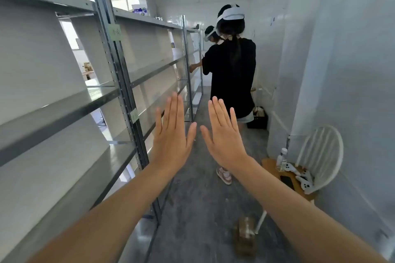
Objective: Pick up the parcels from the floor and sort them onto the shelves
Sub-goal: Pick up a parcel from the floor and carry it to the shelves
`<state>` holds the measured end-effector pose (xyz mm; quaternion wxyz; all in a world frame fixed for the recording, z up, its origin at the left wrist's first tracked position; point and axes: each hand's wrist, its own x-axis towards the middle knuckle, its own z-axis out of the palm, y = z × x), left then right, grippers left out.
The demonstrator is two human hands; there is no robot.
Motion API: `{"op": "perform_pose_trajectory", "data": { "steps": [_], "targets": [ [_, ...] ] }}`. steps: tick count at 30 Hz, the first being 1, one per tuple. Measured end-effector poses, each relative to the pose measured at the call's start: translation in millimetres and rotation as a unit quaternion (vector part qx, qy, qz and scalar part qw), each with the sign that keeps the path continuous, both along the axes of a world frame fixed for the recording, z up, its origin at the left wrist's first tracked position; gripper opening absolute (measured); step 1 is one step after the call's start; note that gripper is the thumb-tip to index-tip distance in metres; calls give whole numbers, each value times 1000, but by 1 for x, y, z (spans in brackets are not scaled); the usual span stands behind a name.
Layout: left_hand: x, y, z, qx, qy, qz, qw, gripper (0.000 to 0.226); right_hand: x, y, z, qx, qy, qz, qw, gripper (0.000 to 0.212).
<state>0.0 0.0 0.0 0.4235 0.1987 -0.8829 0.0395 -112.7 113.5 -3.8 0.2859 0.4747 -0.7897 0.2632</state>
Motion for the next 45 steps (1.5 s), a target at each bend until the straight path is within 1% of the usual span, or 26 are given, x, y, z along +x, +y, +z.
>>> {"op": "perform_pose_trajectory", "data": {
  "steps": [3, 9, 13, 16, 19, 28, 38, 45],
  "targets": [
    [-5, -4, -3, 13, 0, -5, 1000, 71, -6, 3, -1, 13, -2, -25, 1000, 67],
    [-28, -2, -23, 40, -39, -55, 997, 72, -15, 9, -11, 50, 2, -68, 996, 68],
    [-42, -6, -23, 36, -22, -92, 995, 72, -22, 8, -8, 61, -4, -112, 992, 68],
    [-47, -21, -26, 59, -25, -105, 992, 72, -25, -4, -9, 78, -7, -137, 988, 69],
    [-48, -40, -29, 86, -20, -101, 991, 72, -24, -23, -11, 93, -7, -142, 985, 68],
    [-47, -94, -51, 79, -32, -120, 989, 72, -10, -63, -31, 116, -27, -162, 979, 68],
    [-66, -110, -64, 81, -42, -145, 985, 72, -25, -84, -33, 119, -29, -179, 976, 66],
    [-97, -121, -78, 88, -57, -154, 982, 72, -52, -98, -53, 134, -55, -177, 973, 67]
  ]
}}
